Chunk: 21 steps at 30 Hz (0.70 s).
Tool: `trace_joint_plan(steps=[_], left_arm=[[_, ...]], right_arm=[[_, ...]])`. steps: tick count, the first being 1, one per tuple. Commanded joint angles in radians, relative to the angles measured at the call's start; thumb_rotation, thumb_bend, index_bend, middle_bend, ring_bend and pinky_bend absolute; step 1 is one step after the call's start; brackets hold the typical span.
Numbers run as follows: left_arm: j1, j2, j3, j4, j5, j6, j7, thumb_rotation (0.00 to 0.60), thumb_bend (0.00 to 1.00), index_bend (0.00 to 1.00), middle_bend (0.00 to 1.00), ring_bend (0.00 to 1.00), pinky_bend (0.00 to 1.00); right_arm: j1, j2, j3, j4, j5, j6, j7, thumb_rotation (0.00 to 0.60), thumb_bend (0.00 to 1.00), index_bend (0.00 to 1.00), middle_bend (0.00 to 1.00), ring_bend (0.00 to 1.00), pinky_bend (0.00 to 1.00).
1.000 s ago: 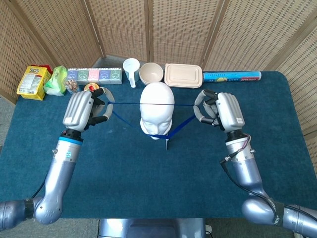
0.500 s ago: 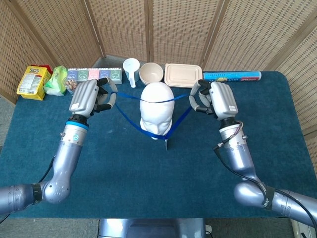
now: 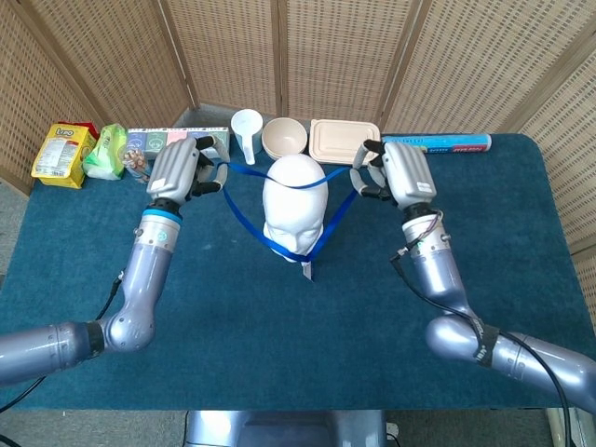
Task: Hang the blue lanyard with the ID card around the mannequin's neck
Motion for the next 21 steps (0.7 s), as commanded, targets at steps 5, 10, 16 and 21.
trace_joint_plan(steps=[5, 10, 16, 21], left_arm=[[-0.056, -0.066, 0.007, 0.108, -0.03, -0.011, -0.003, 0.6, 0.47, 0.6, 1.0, 1.0, 1.0], [-0.071, -0.093, 0.003, 0.152, -0.021, 0.0, -0.022, 0.598, 0.47, 0.6, 1.0, 1.0, 1.0], [-0.078, -0.114, 0.008, 0.201, 0.004, 0.025, -0.033, 0.599, 0.47, 0.6, 1.0, 1.0, 1.0], [-0.083, -0.128, -0.002, 0.233, -0.007, 0.024, -0.044, 0.6, 0.47, 0.6, 1.0, 1.0, 1.0]], right_arm=[[0.058, -0.018, -0.013, 0.093, 0.041, -0.046, -0.036, 0.555, 0.54, 0.66, 0.95, 1.0, 1.0], [0.083, -0.021, -0.003, 0.13, 0.058, -0.048, -0.04, 0.555, 0.54, 0.66, 0.95, 1.0, 1.0], [0.107, -0.029, -0.003, 0.187, 0.077, -0.067, -0.036, 0.553, 0.54, 0.66, 0.95, 1.0, 1.0], [0.125, -0.045, -0.001, 0.235, 0.092, -0.093, -0.014, 0.551, 0.54, 0.66, 0.95, 1.0, 1.0]])
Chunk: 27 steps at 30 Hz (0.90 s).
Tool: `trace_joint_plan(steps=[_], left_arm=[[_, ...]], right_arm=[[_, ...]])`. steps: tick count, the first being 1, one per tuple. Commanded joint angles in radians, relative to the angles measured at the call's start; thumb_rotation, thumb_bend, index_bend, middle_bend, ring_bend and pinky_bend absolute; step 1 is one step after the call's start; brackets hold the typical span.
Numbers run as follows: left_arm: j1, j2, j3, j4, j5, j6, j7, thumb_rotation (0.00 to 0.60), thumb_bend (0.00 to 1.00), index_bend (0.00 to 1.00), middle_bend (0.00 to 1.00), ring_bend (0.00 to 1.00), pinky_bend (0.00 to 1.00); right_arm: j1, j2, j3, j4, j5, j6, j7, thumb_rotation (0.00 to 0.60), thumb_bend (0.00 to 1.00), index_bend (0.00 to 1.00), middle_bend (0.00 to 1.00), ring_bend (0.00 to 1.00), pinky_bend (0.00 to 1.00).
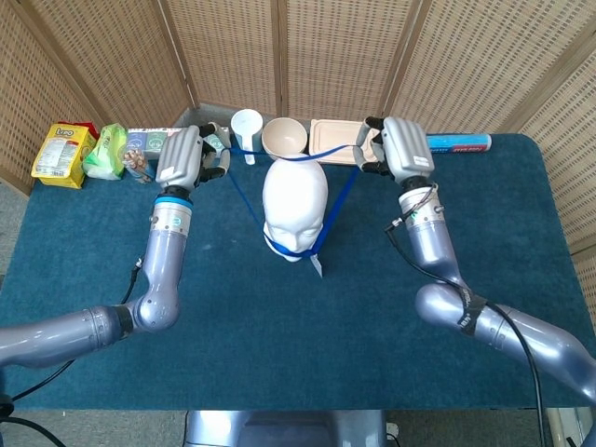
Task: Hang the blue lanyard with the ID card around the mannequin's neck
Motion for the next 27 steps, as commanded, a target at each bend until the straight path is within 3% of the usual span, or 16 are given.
trace_joint_plan(steps=[1, 18, 24, 27], left_arm=[[-0.004, -0.007, -0.003, 0.016, -0.007, -0.004, -0.004, 0.6, 0.47, 0.6, 1.0, 1.0, 1.0], [-0.01, -0.035, 0.019, 0.049, -0.017, -0.013, 0.02, 0.6, 0.45, 0.6, 1.0, 1.0, 1.0], [-0.009, -0.042, 0.03, 0.051, -0.013, -0.005, 0.035, 0.599, 0.39, 0.6, 1.0, 1.0, 1.0], [-0.009, -0.041, 0.034, 0.048, -0.019, -0.009, 0.047, 0.598, 0.34, 0.54, 0.93, 0.91, 0.99]], right_arm=[[0.013, -0.011, -0.001, 0.028, 0.007, -0.016, 0.012, 0.552, 0.54, 0.66, 0.95, 1.0, 1.0], [0.05, -0.01, -0.045, 0.096, 0.046, -0.086, -0.016, 0.547, 0.54, 0.66, 0.92, 1.0, 1.0], [0.068, -0.016, -0.057, 0.12, 0.062, -0.104, -0.031, 0.545, 0.54, 0.63, 0.87, 1.0, 1.0], [0.074, -0.017, -0.066, 0.131, 0.065, -0.109, -0.041, 0.547, 0.54, 0.58, 0.8, 1.0, 1.0]])
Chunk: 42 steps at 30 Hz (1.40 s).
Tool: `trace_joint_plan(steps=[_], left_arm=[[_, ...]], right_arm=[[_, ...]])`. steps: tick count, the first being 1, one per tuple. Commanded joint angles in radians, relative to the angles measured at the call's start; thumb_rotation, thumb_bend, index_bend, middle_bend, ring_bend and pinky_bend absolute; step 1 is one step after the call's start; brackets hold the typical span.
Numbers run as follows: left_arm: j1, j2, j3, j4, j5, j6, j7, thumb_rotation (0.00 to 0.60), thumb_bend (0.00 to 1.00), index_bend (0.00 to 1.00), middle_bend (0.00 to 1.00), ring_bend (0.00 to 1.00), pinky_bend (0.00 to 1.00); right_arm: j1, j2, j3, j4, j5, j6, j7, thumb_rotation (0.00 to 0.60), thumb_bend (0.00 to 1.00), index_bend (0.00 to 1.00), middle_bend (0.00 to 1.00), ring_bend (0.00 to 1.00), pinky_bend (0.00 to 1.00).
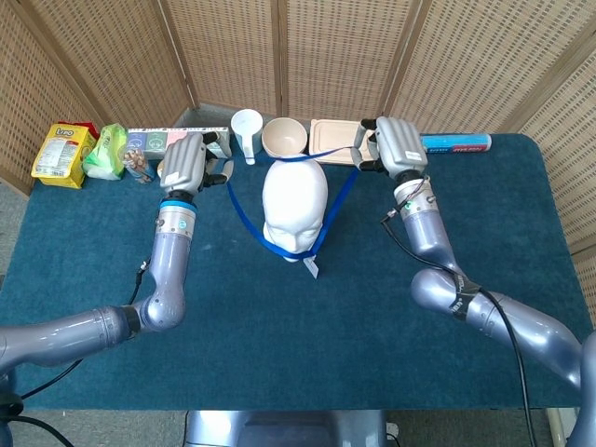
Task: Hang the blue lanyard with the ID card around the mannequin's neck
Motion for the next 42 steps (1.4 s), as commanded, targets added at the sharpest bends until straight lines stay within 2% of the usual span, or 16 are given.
trace_joint_plan(steps=[1, 3, 5, 7, 8, 10, 12, 15, 21, 23, 25, 27, 37, 42], left_arm=[[0.0, 0.001, 0.007, -0.003, -0.004, -0.004, 0.014, 0.597, 0.32, 0.5, 0.87, 0.85, 0.96], [-0.001, 0.003, 0.013, -0.006, -0.008, -0.008, 0.027, 0.592, 0.29, 0.44, 0.75, 0.71, 0.88], [-0.003, 0.003, 0.015, -0.008, -0.01, -0.009, 0.036, 0.589, 0.26, 0.37, 0.63, 0.6, 0.79], [-0.003, 0.004, 0.016, -0.011, -0.014, -0.011, 0.042, 0.587, 0.23, 0.31, 0.52, 0.48, 0.7], [-0.003, 0.005, 0.017, -0.014, -0.016, -0.014, 0.043, 0.586, 0.22, 0.29, 0.48, 0.45, 0.66], [-0.003, 0.01, 0.02, -0.017, -0.018, -0.02, 0.051, 0.571, 0.2, 0.24, 0.4, 0.34, 0.52], [-0.003, 0.015, 0.022, -0.022, -0.026, -0.031, 0.057, 0.548, 0.18, 0.22, 0.35, 0.26, 0.42], [-0.005, 0.025, 0.022, -0.034, -0.042, -0.044, 0.07, 0.522, 0.15, 0.2, 0.29, 0.18, 0.34], [-0.004, 0.034, 0.027, -0.045, -0.038, -0.047, 0.073, 0.469, 0.13, 0.19, 0.26, 0.15, 0.31], [0.0, 0.039, 0.031, -0.049, -0.033, -0.046, 0.072, 0.464, 0.13, 0.19, 0.26, 0.15, 0.3], [0.008, 0.049, 0.037, -0.06, -0.027, -0.047, 0.07, 0.463, 0.13, 0.19, 0.26, 0.15, 0.3], [0.021, 0.062, 0.044, -0.078, -0.015, -0.046, 0.063, 0.466, 0.13, 0.19, 0.26, 0.15, 0.3], [0.126, 0.165, 0.095, -0.213, 0.102, -0.033, -0.019, 0.463, 0.14, 0.19, 0.26, 0.15, 0.3], [0.202, 0.228, 0.13, -0.297, 0.176, -0.041, -0.096, 0.465, 0.14, 0.19, 0.26, 0.15, 0.3]], right_arm=[[0.007, 0.0, -0.008, 0.011, 0.005, -0.009, -0.006, 0.547, 0.53, 0.57, 0.78, 1.0, 1.0], [0.01, 0.001, -0.012, 0.016, 0.008, -0.016, -0.007, 0.525, 0.53, 0.54, 0.75, 1.0, 1.0], [0.013, 0.003, -0.019, 0.022, 0.012, -0.028, -0.012, 0.461, 0.52, 0.49, 0.71, 1.0, 1.0], [0.015, 0.007, -0.028, 0.026, 0.017, -0.041, -0.02, 0.368, 0.5, 0.44, 0.66, 0.98, 1.0], [0.017, 0.009, -0.03, 0.026, 0.023, -0.049, -0.021, 0.343, 0.49, 0.42, 0.65, 0.96, 1.0], [0.02, 0.013, -0.036, 0.028, 0.032, -0.055, -0.028, 0.282, 0.47, 0.39, 0.61, 0.86, 0.99], [0.022, 0.017, -0.039, 0.027, 0.044, -0.065, -0.029, 0.247, 0.46, 0.38, 0.58, 0.78, 0.95], [0.025, 0.021, -0.044, 0.026, 0.053, -0.071, -0.031, 0.221, 0.43, 0.37, 0.53, 0.72, 0.86], [0.021, 0.033, -0.034, 0.012, 0.056, -0.08, 0.004, 0.196, 0.4, 0.35, 0.45, 0.6, 0.7], [0.015, 0.041, -0.027, 0.0, 0.054, -0.085, 0.026, 0.192, 0.4, 0.34, 0.42, 0.54, 0.64], [0.005, 0.05, -0.019, -0.012, 0.051, -0.089, 0.052, 0.191, 0.4, 0.33, 0.38, 0.46, 0.53], [-0.009, 0.062, -0.007, -0.028, 0.047, -0.099, 0.091, 0.187, 0.4, 0.32, 0.36, 0.42, 0.48], [-0.118, 0.117, 0.019, -0.094, -0.073, -0.051, 0.261, 0.188, 0.39, 0.32, 0.36, 0.4, 0.44], [-0.203, 0.157, 0.002, -0.167, -0.168, 0.024, 0.325, 0.187, 0.39, 0.32, 0.36, 0.4, 0.44]])
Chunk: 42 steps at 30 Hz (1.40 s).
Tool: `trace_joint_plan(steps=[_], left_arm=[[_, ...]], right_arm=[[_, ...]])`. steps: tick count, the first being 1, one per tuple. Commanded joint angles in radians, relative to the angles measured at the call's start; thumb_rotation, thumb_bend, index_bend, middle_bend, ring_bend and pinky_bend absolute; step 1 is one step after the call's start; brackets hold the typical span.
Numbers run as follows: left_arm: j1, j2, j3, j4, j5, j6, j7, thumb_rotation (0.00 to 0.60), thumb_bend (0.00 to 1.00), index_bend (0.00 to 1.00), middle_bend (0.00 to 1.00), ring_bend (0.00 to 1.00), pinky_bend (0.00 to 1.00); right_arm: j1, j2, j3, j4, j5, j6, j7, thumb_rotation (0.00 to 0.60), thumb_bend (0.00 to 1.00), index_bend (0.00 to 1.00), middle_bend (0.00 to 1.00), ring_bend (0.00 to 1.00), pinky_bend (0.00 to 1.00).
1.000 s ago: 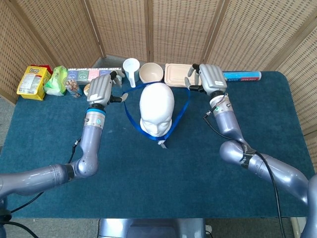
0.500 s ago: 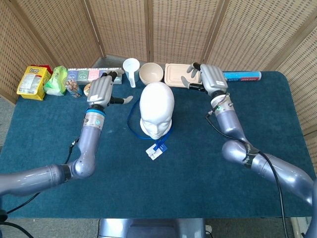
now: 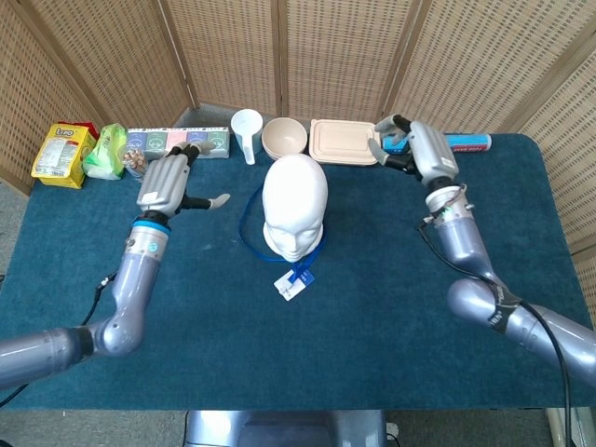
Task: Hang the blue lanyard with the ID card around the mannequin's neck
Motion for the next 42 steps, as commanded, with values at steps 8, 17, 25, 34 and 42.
trace_joint_plan(steps=[8, 17, 25, 34, 42], left_arm=[[0.214, 0.159, 0.154, -0.156, 0.224, 0.013, -0.169, 0.463, 0.14, 0.19, 0.26, 0.15, 0.3], [0.412, 0.278, 0.316, -0.157, 0.46, 0.089, -0.309, 0.467, 0.14, 0.2, 0.26, 0.15, 0.29], [0.561, 0.322, 0.415, -0.094, 0.623, 0.208, -0.422, 0.463, 0.14, 0.23, 0.26, 0.15, 0.28], [0.699, 0.31, 0.479, -0.003, 0.736, 0.344, -0.52, 0.462, 0.14, 0.24, 0.26, 0.15, 0.28], [0.789, 0.294, 0.526, 0.035, 0.811, 0.421, -0.574, 0.465, 0.14, 0.24, 0.26, 0.16, 0.28]], right_arm=[[-0.225, 0.116, -0.088, -0.207, -0.185, 0.211, 0.066, 0.189, 0.38, 0.32, 0.36, 0.39, 0.42], [-0.401, 0.212, -0.214, -0.368, -0.33, 0.36, 0.034, 0.189, 0.38, 0.32, 0.36, 0.39, 0.41], [-0.53, 0.266, -0.306, -0.439, -0.423, 0.464, 0.023, 0.189, 0.38, 0.34, 0.37, 0.39, 0.4], [-0.655, 0.302, -0.39, -0.454, -0.528, 0.583, -0.006, 0.189, 0.39, 0.35, 0.39, 0.39, 0.4], [-0.757, 0.301, -0.454, -0.471, -0.61, 0.7, -0.075, 0.189, 0.39, 0.36, 0.4, 0.39, 0.4]])
